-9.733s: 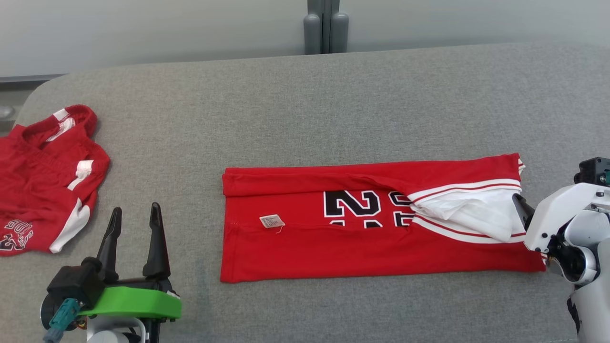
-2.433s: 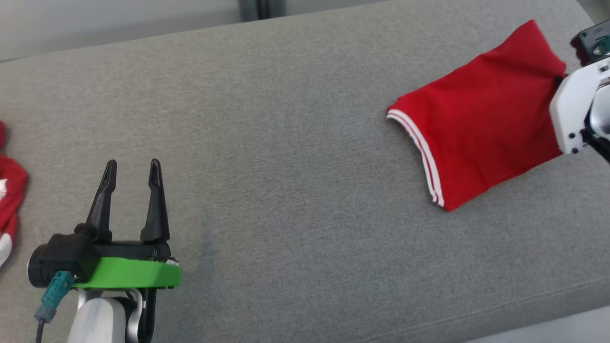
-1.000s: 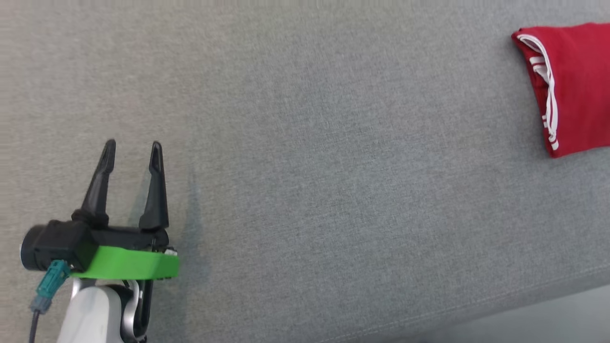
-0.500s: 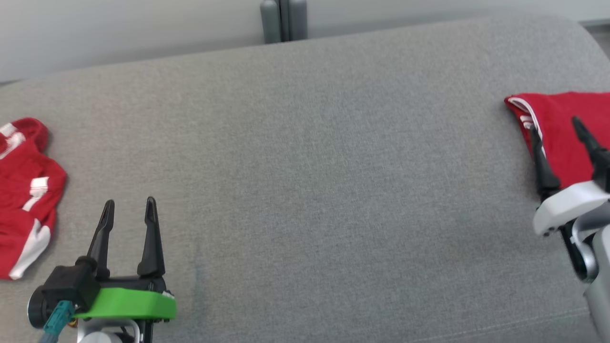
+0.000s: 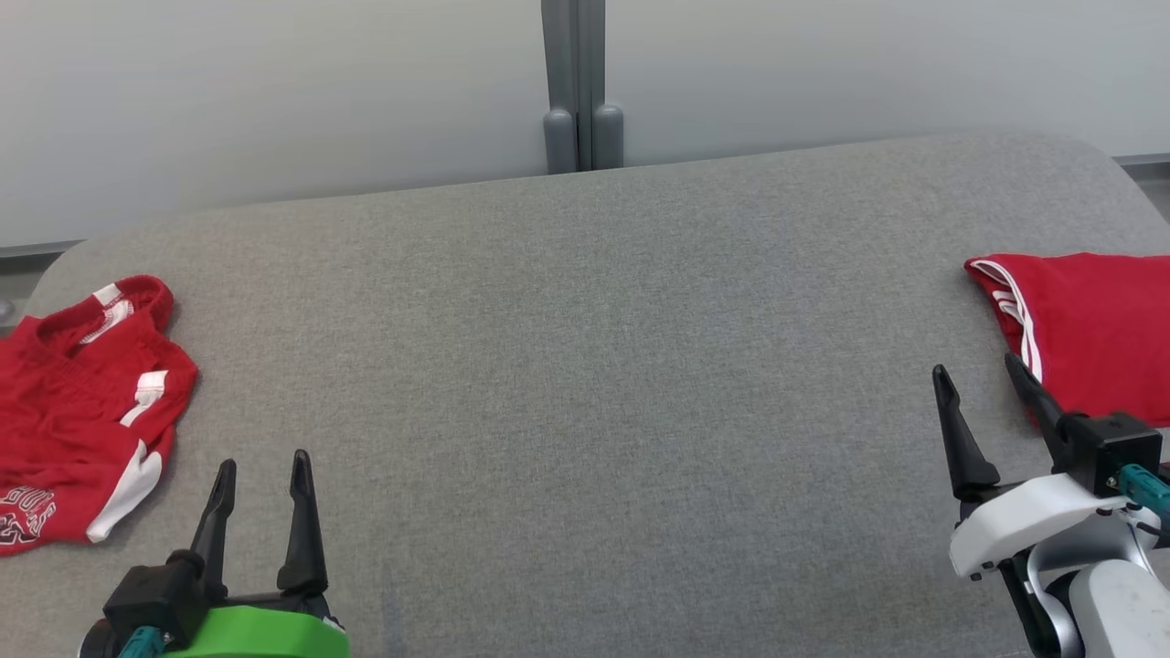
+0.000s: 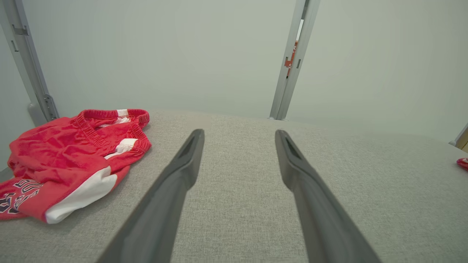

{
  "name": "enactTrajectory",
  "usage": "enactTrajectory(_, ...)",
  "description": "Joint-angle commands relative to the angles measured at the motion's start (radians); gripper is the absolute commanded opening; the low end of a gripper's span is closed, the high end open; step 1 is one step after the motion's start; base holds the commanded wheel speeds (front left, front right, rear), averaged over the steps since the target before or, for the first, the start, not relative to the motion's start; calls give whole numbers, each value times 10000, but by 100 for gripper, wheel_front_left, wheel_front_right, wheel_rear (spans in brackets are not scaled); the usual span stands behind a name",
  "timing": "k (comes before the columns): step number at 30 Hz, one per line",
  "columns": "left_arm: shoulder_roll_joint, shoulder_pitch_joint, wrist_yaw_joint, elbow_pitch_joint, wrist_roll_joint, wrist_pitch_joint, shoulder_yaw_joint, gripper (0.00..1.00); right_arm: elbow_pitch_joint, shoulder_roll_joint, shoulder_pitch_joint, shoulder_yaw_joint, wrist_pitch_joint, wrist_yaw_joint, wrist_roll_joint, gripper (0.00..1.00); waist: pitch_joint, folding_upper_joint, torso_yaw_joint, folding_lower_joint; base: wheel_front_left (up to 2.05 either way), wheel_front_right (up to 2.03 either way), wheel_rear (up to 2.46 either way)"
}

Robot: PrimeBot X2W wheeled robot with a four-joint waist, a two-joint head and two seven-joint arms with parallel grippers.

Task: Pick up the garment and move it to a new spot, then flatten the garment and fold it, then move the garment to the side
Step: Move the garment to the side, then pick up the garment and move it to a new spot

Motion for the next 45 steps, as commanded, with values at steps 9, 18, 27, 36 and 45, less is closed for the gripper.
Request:
enactTrajectory(9,-100,237,-72,529,65,-26,-17,100,-336,297,568,55,236,-18,-187,100,-212,0,-7,1,0,0,0)
enactTrajectory(18,-154,261,-108,624,134,-26,12,100,-346,400,647,-6,306,-18,-166,100,-338,0,15,1,0,0,0)
enactTrajectory(27,-162,253,-145,563,214,-26,37,100,-386,451,873,-211,297,-18,-224,100,-361,0,331,1,0,0,0)
enactTrajectory(36,-84,188,-161,482,272,-27,77,100,-308,653,892,-40,159,-19,-180,100,-366,0,1516,1,0,0,0)
enactTrajectory(45,48,366,-153,450,325,-27,106,100,-196,774,950,-49,77,-19,-227,100,-470,0,3042,1,0,0,0)
